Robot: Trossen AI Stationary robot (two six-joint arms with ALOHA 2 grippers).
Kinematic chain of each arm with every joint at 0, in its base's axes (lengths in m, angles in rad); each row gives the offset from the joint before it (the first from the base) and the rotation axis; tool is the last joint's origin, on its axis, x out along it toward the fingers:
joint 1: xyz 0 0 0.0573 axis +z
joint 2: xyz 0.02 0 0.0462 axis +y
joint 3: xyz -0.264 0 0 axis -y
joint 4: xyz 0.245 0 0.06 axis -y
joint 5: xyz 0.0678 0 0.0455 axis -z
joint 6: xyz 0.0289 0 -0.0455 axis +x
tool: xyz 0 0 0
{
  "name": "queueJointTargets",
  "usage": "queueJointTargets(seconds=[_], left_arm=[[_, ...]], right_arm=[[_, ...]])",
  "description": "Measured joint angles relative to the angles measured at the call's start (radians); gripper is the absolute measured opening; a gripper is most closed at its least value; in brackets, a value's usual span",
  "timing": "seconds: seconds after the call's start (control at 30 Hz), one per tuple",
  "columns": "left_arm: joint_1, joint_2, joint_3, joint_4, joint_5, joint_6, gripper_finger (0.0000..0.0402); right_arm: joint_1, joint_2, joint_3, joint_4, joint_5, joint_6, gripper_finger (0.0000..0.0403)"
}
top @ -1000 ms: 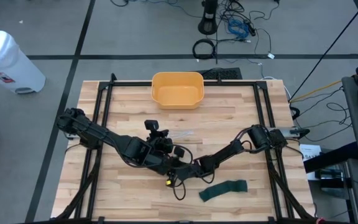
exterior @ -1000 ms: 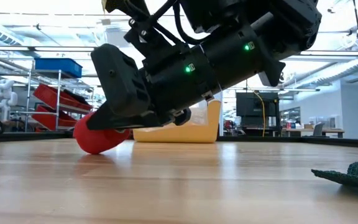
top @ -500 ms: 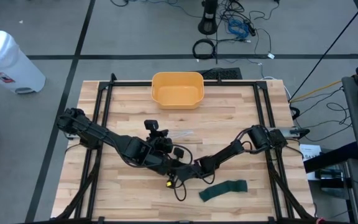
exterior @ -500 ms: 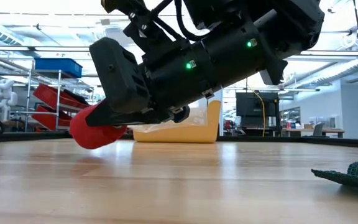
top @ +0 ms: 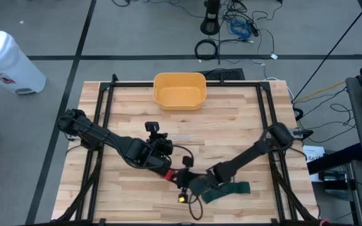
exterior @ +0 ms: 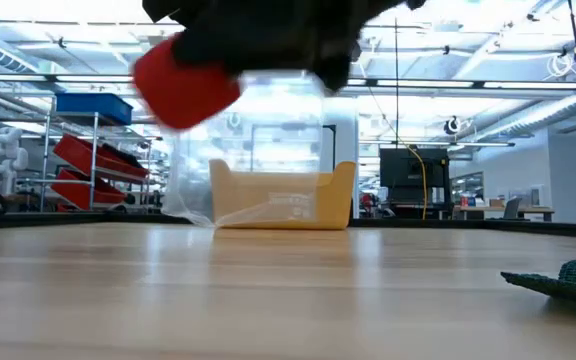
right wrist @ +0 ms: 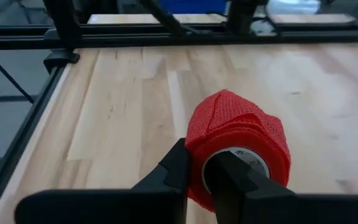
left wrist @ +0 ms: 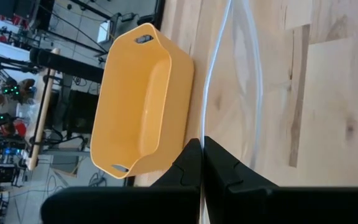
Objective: Roll bandage
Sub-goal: Put the rolled red bandage into the transparent zip bag
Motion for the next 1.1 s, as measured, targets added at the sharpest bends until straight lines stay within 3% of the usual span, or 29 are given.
queueJointTargets(seconds=[0.3, 0.47, 0.57, 1.1], left_arm=[[-0.01, 0.0, 0.0, 0.009, 0.001, 0.01, 0.0002], [-0.026, 0.0, 0.0, 0.014, 0.029, 0.027, 0.0002], [-0.033, 0.0, 0.0, 0.03, 0.043, 0.034, 0.0002], [-0.033, 0.0, 0.0, 0.109, 0.074, 0.081, 0.0002]], right_arm=[[0.083, -0.197, 0.0, -0.282, 0.21, -0.033, 0.0036], [0.103, -0.245, 0.0, -0.313, 0.404, -0.164, 0.0036], [0.095, -0.248, 0.0, -0.307, 0.465, -0.224, 0.0036], [0.006, -0.248, 0.0, -0.187, 0.431, -0.355, 0.0036]])
